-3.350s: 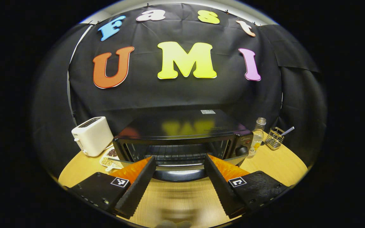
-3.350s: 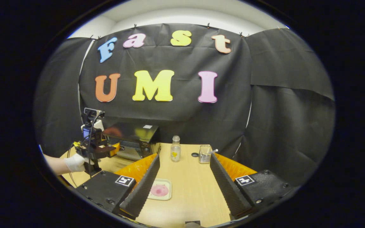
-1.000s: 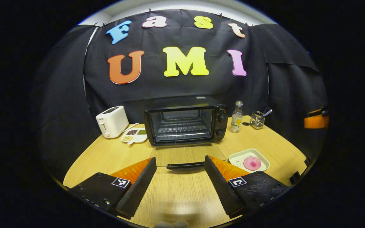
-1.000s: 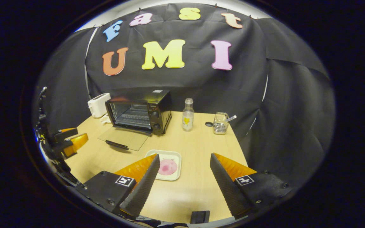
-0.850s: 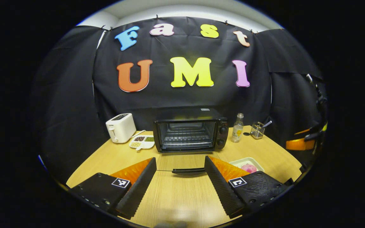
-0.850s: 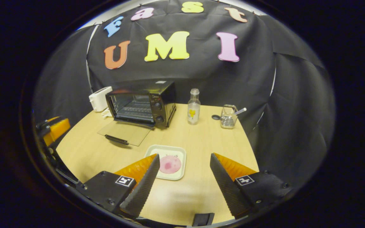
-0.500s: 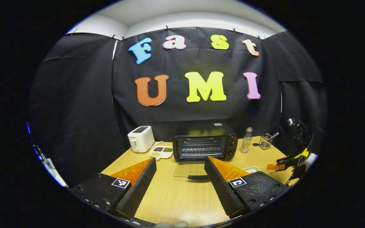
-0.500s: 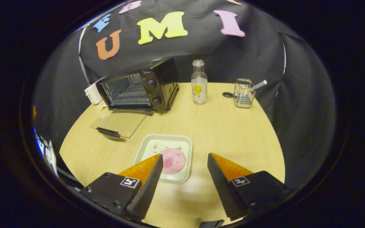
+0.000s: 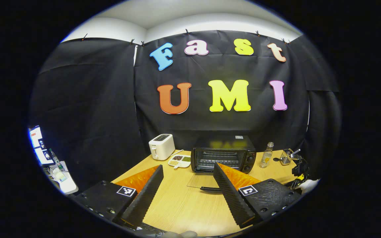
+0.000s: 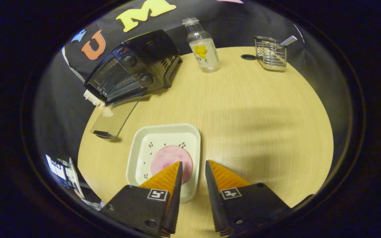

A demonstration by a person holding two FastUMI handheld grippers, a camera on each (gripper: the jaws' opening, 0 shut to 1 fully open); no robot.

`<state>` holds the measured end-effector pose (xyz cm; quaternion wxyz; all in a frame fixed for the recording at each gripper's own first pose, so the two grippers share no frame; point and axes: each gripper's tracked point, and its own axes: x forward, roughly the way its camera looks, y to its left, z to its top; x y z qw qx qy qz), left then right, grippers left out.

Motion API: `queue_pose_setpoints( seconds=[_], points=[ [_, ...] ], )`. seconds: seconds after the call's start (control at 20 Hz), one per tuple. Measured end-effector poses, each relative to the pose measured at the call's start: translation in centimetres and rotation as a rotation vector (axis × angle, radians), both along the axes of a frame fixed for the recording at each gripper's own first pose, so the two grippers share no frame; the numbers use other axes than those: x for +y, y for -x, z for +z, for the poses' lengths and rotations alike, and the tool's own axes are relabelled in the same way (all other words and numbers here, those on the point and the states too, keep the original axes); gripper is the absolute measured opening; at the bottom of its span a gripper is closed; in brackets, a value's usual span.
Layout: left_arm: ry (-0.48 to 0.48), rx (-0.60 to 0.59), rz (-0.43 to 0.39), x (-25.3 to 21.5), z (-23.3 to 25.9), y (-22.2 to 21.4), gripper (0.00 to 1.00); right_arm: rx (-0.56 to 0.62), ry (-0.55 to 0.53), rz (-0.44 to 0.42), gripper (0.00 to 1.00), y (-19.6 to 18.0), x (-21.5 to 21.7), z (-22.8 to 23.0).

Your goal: Open the electric oven with the left hand, put the food in, and close the electric oven.

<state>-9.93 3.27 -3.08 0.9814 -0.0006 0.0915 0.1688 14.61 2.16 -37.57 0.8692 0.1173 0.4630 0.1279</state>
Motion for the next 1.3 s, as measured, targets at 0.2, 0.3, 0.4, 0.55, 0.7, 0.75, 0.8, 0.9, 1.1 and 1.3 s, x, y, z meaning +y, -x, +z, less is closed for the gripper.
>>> queue_pose_setpoints(
  seconds=[0.2,0.3,0.4,0.55,0.7,0.75,0.8,0.9,1.1,1.3],
  points=[
    [-0.001,-0.003,0.034,-0.8,0.3,0.0,0.97,0.082,-0.012,0.015,0.08,-0.1,0.0,-0.3],
    [0.016,-0.006,0.052,-1.1,0.1,0.4,0.97,0.116,-0.026,0.024,0.11,-0.1,0.1,-0.2],
    [0.029,-0.008,0.076,-1.4,0.0,0.5,0.98,0.167,-0.089,0.007,0.06,-0.4,0.3,-0.3],
    [0.039,-0.013,0.103,-1.5,-0.4,0.9,0.97,0.233,-0.198,-0.014,0.01,-0.4,0.1,-0.3],
    [0.039,-0.014,0.112,-1.9,-0.4,1.3,0.97,0.270,-0.273,-0.015,0.04,-0.3,0.2,-0.3],
    [0.033,-0.020,0.114,-2.0,-0.1,1.5,0.98,0.277,-0.297,-0.007,0.01,-0.1,0.4,-0.3],
    [0.023,-0.023,0.115,-2.1,0.1,1.7,0.97,0.288,-0.322,-0.004,0.01,0.2,0.5,-0.1],
    [0.015,-0.024,0.120,-2.2,0.4,2.1,0.97,0.291,-0.355,-0.021,0.04,0.3,0.8,-0.1],
    [0.030,-0.042,0.097,-1.9,0.4,2.1,0.98,0.256,-0.398,-0.067,0.04,0.6,0.3,1.3],
    [0.023,-0.041,0.039,-1.4,0.2,1.2,0.98,0.198,-0.457,-0.160,0.04,1.0,0.4,4.5]
  ],
)
